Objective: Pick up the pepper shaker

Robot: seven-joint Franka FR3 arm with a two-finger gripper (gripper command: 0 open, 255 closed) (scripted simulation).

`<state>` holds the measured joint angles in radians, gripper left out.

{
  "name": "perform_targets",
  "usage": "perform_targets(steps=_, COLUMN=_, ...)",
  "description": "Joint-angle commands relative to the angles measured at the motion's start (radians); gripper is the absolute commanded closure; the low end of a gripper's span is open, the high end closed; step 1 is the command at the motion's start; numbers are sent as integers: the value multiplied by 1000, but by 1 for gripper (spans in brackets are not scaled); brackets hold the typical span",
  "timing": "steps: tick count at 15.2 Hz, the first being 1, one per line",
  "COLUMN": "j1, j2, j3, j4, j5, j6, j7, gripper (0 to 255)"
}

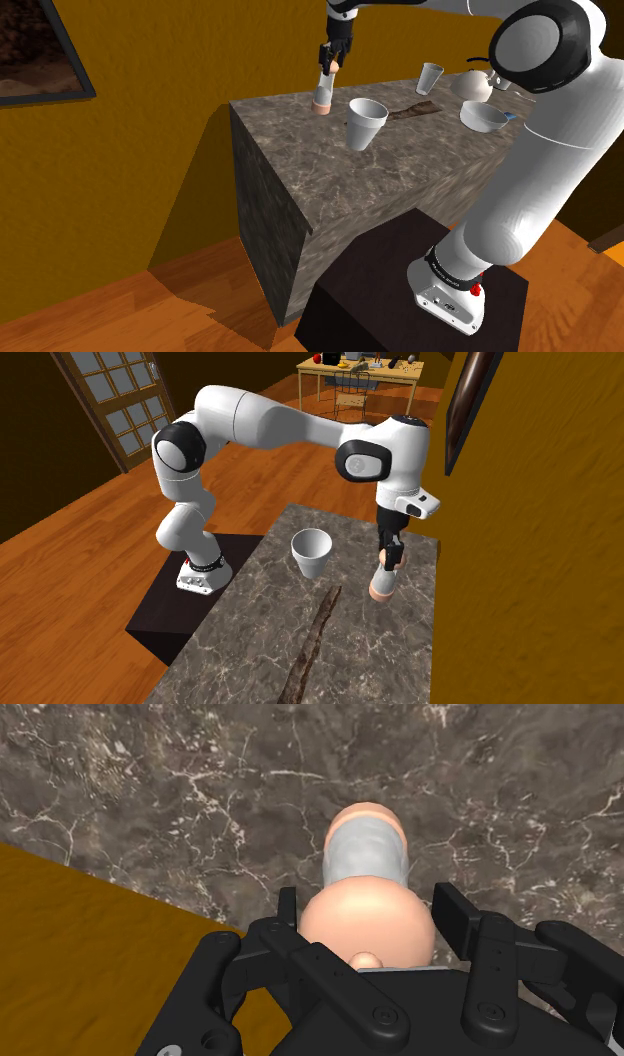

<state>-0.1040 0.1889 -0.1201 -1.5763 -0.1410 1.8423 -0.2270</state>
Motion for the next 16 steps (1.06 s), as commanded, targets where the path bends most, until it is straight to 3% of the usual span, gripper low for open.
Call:
perform_targets(steps=1, j1=0, j2=1, j3=0, j4=23, j5=1, j6=-22, j7=-4, gripper=255)
perform_targets(steps=16, j1=-2, j2=36, j3=-1, j4=248, j5=10, j6=-211, j7=-32, gripper=255)
